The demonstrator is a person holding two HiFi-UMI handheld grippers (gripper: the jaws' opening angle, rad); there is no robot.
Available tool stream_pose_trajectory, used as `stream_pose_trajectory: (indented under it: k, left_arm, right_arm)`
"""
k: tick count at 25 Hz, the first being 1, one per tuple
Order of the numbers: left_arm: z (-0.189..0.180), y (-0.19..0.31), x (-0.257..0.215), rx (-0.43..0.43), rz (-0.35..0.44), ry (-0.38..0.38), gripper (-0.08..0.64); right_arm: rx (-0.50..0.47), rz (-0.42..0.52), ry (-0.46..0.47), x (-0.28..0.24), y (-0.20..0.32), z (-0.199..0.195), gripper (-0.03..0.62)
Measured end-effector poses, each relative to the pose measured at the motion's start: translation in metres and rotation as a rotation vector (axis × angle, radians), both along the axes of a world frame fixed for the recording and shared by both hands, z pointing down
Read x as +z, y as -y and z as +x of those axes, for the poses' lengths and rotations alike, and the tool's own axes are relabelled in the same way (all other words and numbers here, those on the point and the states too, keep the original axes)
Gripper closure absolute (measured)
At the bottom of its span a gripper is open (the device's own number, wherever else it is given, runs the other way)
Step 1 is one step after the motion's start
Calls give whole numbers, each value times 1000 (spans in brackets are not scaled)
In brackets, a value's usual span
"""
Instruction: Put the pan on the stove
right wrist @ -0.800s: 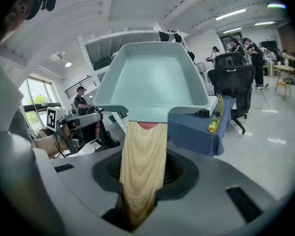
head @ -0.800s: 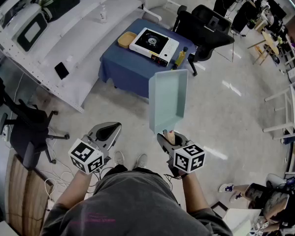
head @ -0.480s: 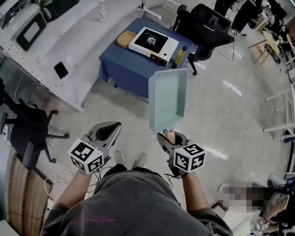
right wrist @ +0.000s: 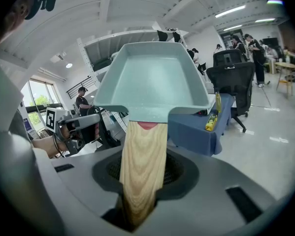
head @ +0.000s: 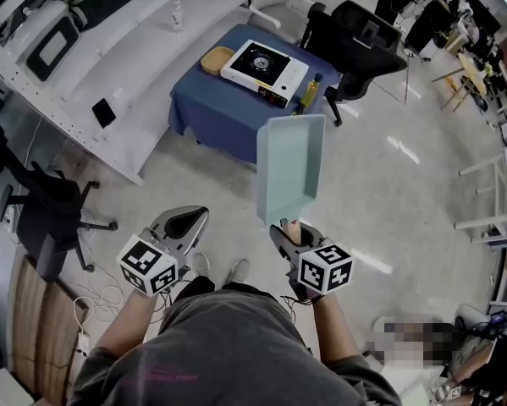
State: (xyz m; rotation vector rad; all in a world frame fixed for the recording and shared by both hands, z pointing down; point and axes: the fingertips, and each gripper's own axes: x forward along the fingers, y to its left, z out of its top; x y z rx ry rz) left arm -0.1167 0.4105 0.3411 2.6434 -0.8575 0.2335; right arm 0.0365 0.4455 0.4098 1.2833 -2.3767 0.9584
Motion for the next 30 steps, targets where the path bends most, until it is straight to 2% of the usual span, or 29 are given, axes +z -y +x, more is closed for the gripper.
stream_pose_trajectory:
  k: [13, 30]
  left_arm:
    - [29, -2, 8, -39, -1, 10, 558]
    - [44, 45, 14, -47, 1, 3, 558]
  right_arm:
    - [-41, -11, -4, 10, -1, 33, 471]
    - [-36, -25, -11, 20, 41, 53, 470]
